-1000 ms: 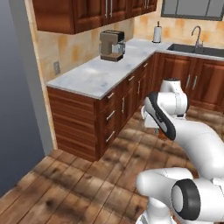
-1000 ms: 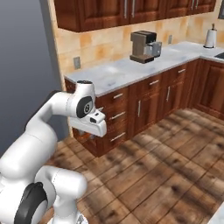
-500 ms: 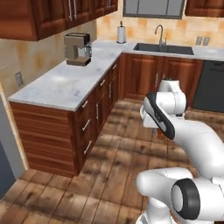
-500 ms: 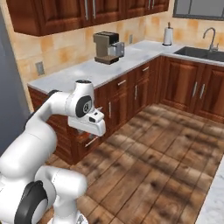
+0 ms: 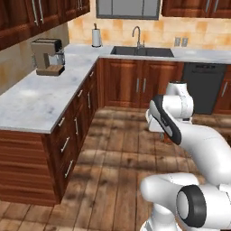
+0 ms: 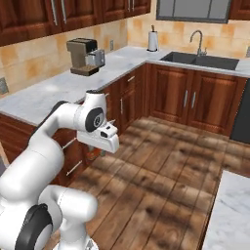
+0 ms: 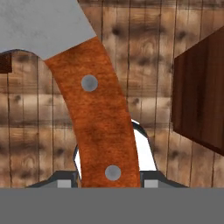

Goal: Move the cutting board and knife to the sink. Then move spray from the shelves to the counter.

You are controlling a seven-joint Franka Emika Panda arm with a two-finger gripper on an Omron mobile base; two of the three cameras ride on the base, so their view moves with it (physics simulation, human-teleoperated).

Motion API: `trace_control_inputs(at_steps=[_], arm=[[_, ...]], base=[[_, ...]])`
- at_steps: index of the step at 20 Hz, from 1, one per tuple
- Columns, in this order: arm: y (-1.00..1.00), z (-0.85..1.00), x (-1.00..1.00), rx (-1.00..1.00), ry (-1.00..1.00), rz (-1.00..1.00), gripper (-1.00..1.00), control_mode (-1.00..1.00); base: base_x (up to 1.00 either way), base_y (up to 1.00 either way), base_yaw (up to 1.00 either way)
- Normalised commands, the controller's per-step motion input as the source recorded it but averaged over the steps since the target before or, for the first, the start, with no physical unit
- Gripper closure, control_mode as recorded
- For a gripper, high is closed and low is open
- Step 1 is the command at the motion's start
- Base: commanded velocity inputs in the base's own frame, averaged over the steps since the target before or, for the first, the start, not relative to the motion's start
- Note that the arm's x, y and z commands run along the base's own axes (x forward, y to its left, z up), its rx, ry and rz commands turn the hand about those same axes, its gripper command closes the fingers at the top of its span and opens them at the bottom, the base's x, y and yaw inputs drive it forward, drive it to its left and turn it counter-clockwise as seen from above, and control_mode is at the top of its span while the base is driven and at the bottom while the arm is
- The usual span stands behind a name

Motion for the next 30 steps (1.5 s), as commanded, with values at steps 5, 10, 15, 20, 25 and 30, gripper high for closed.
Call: trace_control_inputs(at_steps=[5, 10, 15, 20, 25, 30], arm=[[0.0, 0.0, 0.0, 0.0, 0.0, 0.0, 1.0, 1.0], [0.0, 0.0, 0.0, 0.0, 0.0, 0.0, 1.0, 1.0], [0.0, 0.0, 0.0, 0.0, 0.0, 0.0, 1.0, 1.0], [0.0, 0.0, 0.0, 0.0, 0.0, 0.0, 1.0, 1.0], [0.0, 0.0, 0.0, 0.0, 0.0, 0.0, 1.0, 1.0], [0.0, 0.0, 0.0, 0.0, 0.0, 0.0, 1.0, 1.0]], base=[[0.74, 0.0, -0.18], [0.76, 0.0, -0.06], [0.77, 0.0, -0.02], [0.79, 0.0, 0.0], [0.74, 0.0, 0.0], [0.74, 0.0, 0.0]])
